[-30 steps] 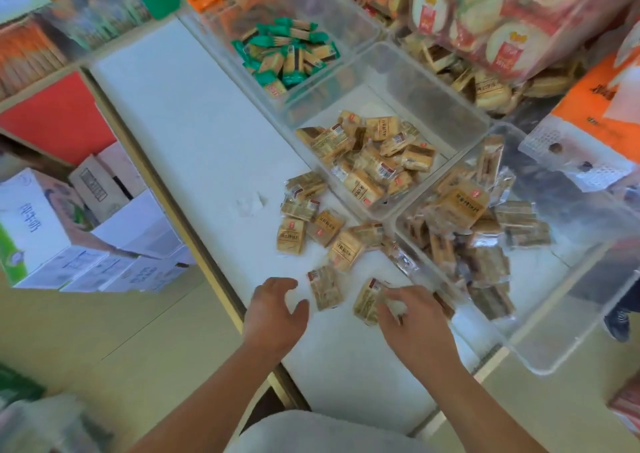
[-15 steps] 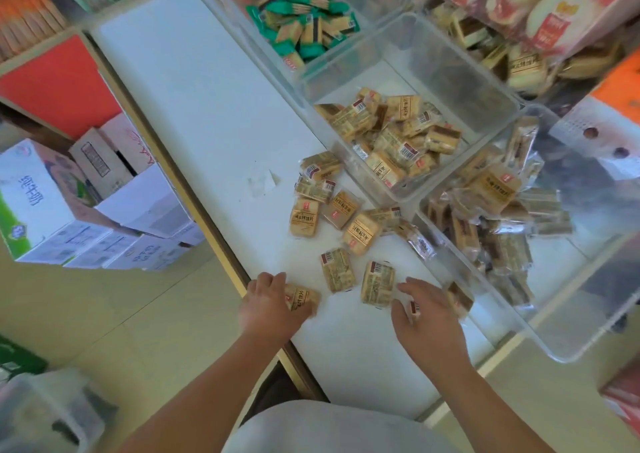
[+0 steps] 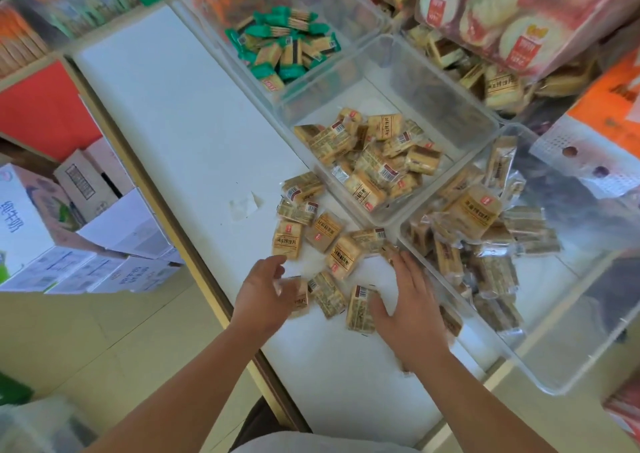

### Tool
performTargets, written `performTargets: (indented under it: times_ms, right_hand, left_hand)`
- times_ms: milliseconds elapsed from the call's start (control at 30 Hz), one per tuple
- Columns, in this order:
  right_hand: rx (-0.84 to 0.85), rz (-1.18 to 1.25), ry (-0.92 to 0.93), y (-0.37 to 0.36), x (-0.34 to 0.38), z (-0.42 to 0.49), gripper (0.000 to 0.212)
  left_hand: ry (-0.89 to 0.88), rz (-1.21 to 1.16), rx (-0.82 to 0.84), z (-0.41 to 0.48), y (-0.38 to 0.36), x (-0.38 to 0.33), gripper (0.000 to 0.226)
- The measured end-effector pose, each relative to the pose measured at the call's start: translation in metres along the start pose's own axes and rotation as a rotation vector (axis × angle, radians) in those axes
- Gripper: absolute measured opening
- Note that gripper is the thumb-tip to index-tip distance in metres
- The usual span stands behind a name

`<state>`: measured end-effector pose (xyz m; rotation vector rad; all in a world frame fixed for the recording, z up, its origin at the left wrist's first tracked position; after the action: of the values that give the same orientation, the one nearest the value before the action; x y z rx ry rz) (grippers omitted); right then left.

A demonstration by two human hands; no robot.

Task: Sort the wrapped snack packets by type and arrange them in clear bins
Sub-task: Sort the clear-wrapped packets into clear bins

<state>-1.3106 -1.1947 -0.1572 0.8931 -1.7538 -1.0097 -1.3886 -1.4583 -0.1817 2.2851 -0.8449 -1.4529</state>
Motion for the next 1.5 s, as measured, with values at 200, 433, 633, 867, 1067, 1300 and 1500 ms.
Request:
performTargets:
  times_ms: [200, 433, 633, 867, 1067, 1300, 1500]
  right_hand:
    - [0.050, 0.134, 0.030, -0.011, 0.019, 0.012, 0.031]
    - [0.121, 0.053, -0.004, -0.021, 0.032, 0.052, 0.069]
    - [0.371, 0.027, -0.216, -0.060, 0.035, 0.061, 0.069]
    - [0.265, 0.288, -0.028, -0.055, 0.065, 0.041, 0.087]
    - [-0.083, -0.022, -0.152, 0.003, -0.015, -0.015, 0.051]
    - [0.176, 0.138, -0.505, -0.046, -0.075, -0.061, 0.076]
    - [0.234, 0.395, -0.359, -0.054, -0.009, -0.050, 0.071]
  left_hand:
    - [-0.253, 0.156, -0.018, 0.043, -0.002, -0.061, 0.056]
    - [-0.237, 0.392, 0.156, 0.109, -0.009, -0.081, 0.089]
    - [-0.165, 0.508, 0.364, 0.140, -0.026, -0.072, 0.096]
    - [-0.292, 0.503, 0.133, 0.121, 0.011, -0.053, 0.073]
    - [-0.618, 0.225, 0.104, 0.021, -0.038, -0.083, 0.049]
    - [-0.405, 0.590, 0.253, -0.050, -0.102, -0.052, 0.088]
    - [-0.448, 0.641, 0.254, -0.047, -0.092, -0.028, 0.090]
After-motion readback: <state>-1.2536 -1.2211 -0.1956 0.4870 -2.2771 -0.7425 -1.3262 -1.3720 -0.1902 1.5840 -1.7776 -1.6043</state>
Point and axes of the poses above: each hand's wrist, its own z-axis towards the middle knuckle, its own y-axis out of the back of the hand, x = y × z, the point moved 10 cm from there along z, towards the middle knuckle, and after that the axes turned 11 degrees about -z, right-handed, at the moved point
